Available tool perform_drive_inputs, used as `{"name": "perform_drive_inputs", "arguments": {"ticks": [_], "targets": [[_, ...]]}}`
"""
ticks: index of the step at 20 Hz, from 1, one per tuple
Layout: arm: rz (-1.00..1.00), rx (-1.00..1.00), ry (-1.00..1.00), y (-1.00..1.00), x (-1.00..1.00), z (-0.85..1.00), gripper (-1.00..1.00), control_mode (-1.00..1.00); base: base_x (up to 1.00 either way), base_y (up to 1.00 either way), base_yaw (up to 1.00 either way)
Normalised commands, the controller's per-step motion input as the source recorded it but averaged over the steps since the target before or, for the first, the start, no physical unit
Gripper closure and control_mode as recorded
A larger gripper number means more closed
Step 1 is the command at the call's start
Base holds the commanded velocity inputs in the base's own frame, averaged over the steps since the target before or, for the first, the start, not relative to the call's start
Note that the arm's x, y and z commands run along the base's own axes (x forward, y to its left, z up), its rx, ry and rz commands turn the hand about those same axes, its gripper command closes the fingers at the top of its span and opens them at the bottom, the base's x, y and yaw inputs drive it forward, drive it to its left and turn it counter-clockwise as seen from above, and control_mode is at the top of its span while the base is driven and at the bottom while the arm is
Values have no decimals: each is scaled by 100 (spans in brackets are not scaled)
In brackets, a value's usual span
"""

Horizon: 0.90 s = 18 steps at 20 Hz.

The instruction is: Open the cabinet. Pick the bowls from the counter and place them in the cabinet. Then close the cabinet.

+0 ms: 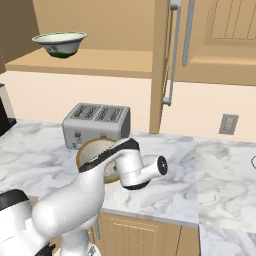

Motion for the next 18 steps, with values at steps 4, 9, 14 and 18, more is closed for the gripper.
{"name": "perform_drive_inputs", "arguments": {"ticks": [4, 9, 14, 18], "targets": [[-26, -5, -1, 4, -46, 100, 100, -100, 0, 0, 0], [-32, -8, 2, 0, -31, 100, 100, -100, 0, 0, 0], [-34, -8, 5, 0, -37, 89, 100, -100, 0, 0, 0], [-33, -4, 7, 2, -53, 80, 100, -100, 0, 0, 0]]}}
